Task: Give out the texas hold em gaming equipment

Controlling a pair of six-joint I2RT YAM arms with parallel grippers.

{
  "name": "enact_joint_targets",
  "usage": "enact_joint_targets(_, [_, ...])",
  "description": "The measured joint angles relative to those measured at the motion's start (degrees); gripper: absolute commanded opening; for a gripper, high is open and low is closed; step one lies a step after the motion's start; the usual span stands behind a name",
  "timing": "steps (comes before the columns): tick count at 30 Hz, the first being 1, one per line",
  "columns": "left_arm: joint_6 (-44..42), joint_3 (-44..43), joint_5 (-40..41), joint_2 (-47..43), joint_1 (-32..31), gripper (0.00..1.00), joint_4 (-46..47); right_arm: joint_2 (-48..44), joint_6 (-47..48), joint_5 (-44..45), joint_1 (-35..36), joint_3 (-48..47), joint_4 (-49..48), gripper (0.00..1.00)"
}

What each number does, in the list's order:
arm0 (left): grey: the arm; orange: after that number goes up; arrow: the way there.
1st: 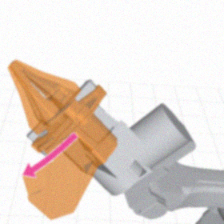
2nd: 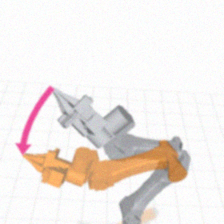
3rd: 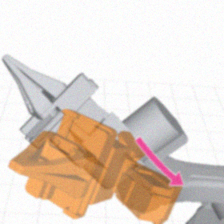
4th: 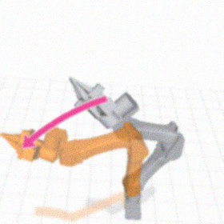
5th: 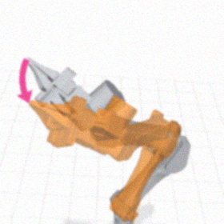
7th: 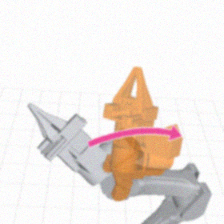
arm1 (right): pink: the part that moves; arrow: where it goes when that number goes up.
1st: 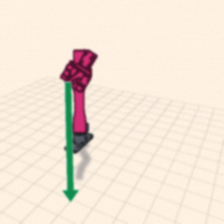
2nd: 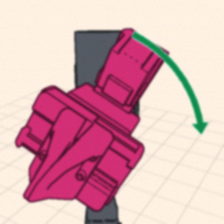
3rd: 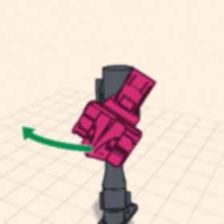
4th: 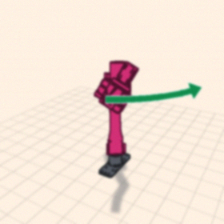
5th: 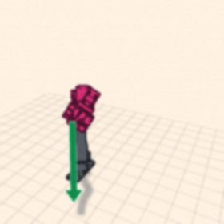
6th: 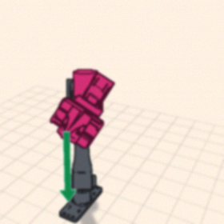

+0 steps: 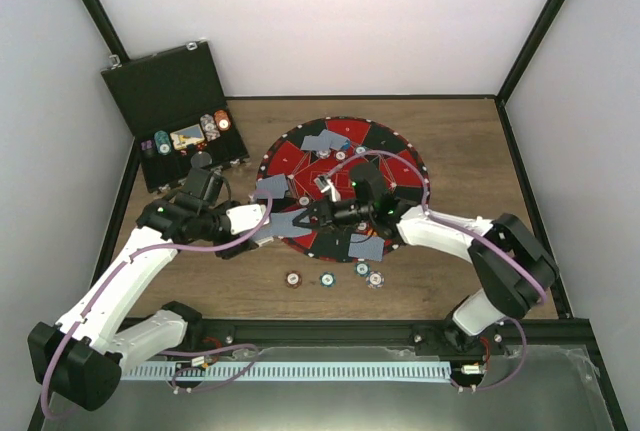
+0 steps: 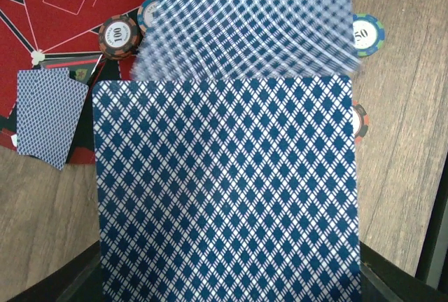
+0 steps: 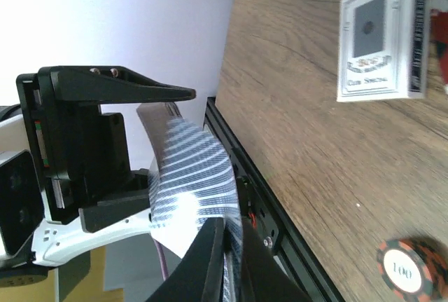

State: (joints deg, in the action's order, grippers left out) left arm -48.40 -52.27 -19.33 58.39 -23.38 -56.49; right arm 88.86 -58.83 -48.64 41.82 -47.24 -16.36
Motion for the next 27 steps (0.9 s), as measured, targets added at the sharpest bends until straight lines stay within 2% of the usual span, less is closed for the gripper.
enact_joint_targets(8, [-0.22,0.74,0.2,0.0,0.0,0.18,0.76,-8.87,3.02,0.2,-7.41,4.92,6.34,0.01])
enact_joint_targets(17, [-0.26,0.74,0.2,0.0,0.0,0.18,0.87,-15.3,13.42,3.69,-21.4,12.81,21.16,0.01])
enact_joint_targets(24, [-0.31,0.74,0.2,0.0,0.0,0.18,0.87,-15.37,18.08,10.56,-22.58,14.19,29.31,0.05])
enact_joint_targets(27, [-0.33,0.74,0.2,0.0,0.0,0.17,0.87,-15.37,19.21,13.38,-22.58,14.32,31.47,0.11])
